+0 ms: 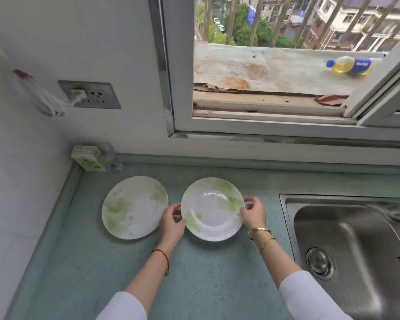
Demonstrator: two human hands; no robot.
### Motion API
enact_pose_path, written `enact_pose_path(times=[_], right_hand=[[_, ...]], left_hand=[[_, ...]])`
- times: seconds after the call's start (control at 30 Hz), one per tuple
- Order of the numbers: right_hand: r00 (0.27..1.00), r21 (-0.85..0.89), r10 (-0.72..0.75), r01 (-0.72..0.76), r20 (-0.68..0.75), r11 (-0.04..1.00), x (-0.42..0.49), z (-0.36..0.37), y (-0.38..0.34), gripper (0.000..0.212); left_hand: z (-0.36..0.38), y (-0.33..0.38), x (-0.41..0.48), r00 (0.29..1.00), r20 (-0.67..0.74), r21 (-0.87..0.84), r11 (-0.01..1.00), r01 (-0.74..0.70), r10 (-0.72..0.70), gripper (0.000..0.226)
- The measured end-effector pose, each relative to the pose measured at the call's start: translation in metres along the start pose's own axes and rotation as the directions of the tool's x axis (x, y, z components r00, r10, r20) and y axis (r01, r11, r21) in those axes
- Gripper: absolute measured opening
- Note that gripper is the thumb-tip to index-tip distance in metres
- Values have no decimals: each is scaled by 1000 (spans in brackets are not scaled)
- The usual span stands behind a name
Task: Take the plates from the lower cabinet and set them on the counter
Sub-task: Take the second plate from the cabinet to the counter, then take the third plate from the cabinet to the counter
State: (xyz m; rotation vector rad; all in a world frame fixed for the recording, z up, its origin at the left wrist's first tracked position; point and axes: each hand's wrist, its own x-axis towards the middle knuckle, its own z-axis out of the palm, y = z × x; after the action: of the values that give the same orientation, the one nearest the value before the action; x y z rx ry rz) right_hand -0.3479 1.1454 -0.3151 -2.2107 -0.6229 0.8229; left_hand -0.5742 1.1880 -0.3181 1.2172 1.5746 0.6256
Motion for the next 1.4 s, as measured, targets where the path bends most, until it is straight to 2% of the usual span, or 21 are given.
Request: enact_pose_path(times=[0.43,0.63,0.73,0.87,0.93,1.03,1.13,1.4], right_hand=[[999,-97,-36,34,-24,995,8,7,4,30],[999,-119,-34,35,8,992,0,5,1,32],[999,-143,-47,46,-3,989,-14,-1,1,35],[997,-79,-82,81,-14,994,-46,-10,-2,31],[997,0,-78,78,28,997,-70,-15,-6,29],[981,162,-63,33,183,986,-100,-19,-16,28],[945,268,-115,31,305,963,-129,-22,-26,25],[822,390,-301,106,483,915,-206,-43,-33,26]], left_hand=[[7,-3,5,1000,4,27,1000,-3,3,50],[1,1,-1,996,90,20,1000,10,-12,62],[-7,4,-13,996,85,21,999,26,-28,64],[-26,3,-38,999,53,-30,1000,-6,7,59],[-39,4,-55,998,40,-67,997,-39,41,57],[-57,5,-81,996,28,-127,989,-82,86,52],[-74,6,-111,994,-2,-162,980,-112,113,48],[-110,-1,-224,969,-209,-260,948,-185,132,40]])
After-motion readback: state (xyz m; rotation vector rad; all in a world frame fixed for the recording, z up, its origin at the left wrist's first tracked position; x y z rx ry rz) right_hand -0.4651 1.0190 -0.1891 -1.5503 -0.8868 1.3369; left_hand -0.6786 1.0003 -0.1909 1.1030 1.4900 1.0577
